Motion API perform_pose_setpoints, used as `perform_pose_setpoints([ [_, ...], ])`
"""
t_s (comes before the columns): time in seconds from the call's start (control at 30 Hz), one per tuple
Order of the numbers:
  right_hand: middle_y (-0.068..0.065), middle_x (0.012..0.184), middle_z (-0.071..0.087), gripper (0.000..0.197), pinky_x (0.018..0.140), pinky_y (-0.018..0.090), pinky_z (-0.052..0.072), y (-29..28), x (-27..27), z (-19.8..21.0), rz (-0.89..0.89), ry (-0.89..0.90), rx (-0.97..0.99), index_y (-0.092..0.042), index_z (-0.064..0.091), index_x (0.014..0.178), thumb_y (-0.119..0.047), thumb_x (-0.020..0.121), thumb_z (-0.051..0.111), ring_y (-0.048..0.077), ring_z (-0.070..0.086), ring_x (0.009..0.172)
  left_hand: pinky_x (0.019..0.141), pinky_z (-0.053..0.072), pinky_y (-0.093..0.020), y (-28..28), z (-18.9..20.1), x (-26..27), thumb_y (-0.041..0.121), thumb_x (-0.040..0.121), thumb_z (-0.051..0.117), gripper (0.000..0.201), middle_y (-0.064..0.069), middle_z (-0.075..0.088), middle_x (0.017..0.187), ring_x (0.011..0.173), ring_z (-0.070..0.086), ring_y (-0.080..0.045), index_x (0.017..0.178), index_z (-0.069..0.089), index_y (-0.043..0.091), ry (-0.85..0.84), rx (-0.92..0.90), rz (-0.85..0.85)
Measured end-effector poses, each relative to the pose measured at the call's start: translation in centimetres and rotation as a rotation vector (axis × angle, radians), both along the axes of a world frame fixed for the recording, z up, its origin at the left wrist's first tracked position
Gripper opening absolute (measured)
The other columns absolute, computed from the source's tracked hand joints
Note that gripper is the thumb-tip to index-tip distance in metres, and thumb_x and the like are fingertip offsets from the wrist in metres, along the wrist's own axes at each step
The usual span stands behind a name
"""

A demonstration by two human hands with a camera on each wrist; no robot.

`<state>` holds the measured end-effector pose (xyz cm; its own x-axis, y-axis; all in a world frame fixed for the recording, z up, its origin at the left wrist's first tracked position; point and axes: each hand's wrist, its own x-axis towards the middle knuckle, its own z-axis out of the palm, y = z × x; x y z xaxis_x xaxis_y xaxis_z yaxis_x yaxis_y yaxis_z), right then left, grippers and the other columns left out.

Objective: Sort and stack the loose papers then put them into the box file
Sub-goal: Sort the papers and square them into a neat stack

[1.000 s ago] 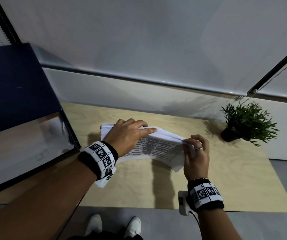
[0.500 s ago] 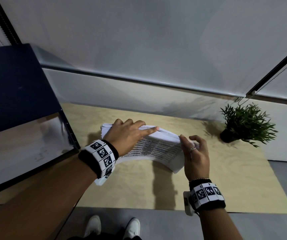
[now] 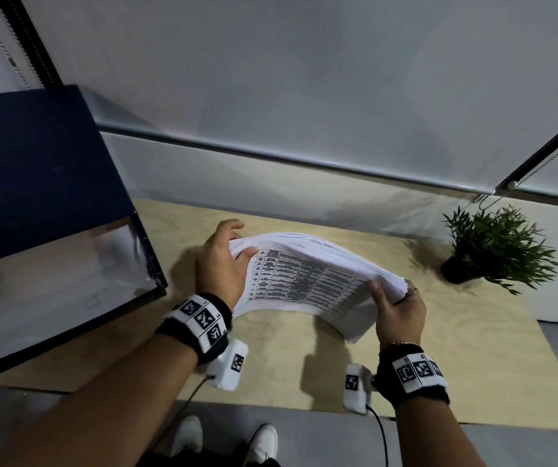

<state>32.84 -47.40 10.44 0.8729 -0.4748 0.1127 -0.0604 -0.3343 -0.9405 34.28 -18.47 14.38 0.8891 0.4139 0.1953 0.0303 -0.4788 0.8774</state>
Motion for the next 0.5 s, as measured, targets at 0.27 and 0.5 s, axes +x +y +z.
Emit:
perform_pose_setpoints([
  [0.27, 0.000, 0.084, 0.073, 0.026, 0.075, 0.037, 0.057, 0.5, 0.1, -1.0, 0.031, 0.141, 0.209, -0.014, 0.071, 0.085, -0.010, 0.066, 0.088, 0.026, 0.071, 0.084, 0.079, 0.051, -0.023, -0.7, -3.6, -0.8, 0.011, 0.079, 0.078, 0.024, 0.003, 0.070, 0.090, 0.087, 0.069, -0.016, 0.100, 0.067, 0.014, 0.124, -0.416, 0.051],
  [0.5, 0.002, 0.087, 0.072, 0.038, 0.070, 0.028, 0.059, 1.2, -1.4, -0.7, 0.032, 0.020, 0.235, -0.002, 0.067, 0.103, 0.006, 0.068, 0.082, 0.012, 0.069, 0.073, 0.079, 0.051, -0.011, 0.7, -3.9, -1.2, -0.004, 0.071, 0.079, 0.040, 0.006, 0.070, 0.093, 0.082, 0.065, 0.008, 0.100, 0.064, 0.019, 0.005, -0.442, 0.074],
])
